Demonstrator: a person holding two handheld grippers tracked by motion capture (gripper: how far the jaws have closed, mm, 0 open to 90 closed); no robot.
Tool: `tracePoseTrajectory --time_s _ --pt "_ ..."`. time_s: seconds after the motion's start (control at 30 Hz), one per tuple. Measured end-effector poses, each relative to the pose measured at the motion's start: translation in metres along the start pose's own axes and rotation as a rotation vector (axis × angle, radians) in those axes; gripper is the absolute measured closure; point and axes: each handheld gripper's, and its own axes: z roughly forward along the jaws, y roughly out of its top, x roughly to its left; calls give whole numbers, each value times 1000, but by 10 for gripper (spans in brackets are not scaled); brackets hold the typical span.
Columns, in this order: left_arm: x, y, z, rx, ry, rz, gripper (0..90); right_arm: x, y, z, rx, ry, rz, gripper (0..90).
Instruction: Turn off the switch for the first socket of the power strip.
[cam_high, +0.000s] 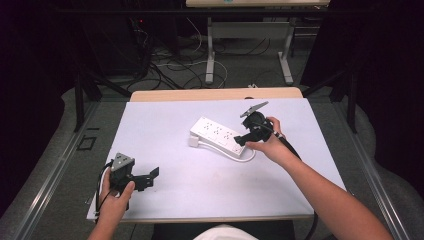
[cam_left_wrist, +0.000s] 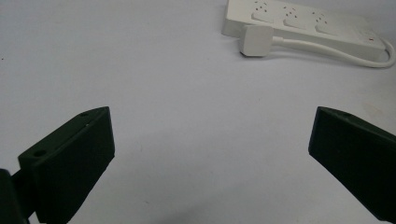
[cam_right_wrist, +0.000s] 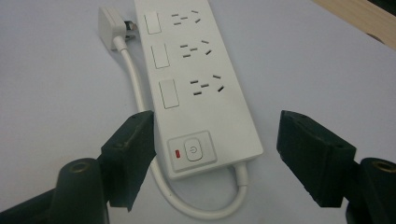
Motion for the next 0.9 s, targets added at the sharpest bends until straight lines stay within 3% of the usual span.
tracePoseTrajectory --time_s 0.1,0.33,0.4,0.5,0.63,0.7,0.8,0.87,0.9 --pt "0 0 0 0 0 0 1 0 3 4 29 0 -16 284" --pt "0 0 0 1 -1 0 1 4 8 12 45 -8 -8 306" --pt "0 0 0 1 -1 0 1 4 9 15 35 -10 -28 314" --pt "0 0 0 1 -1 -1 1 7 12 17 68 -14 -8 322" --pt "0 0 0 1 -1 1 1 8 14 23 58 -9 -28 325" --pt "0 0 0 1 0 -1 1 9 16 24 96 -13 -21 325" --pt "0 0 0 1 -1 -2 1 10 18 29 81 -11 -38 325" --pt "1 0 0 2 0 0 1 12 20 29 111 -5 -23 335" --pt "1 0 0 2 0 0 1 12 21 32 90 2 -35 341"
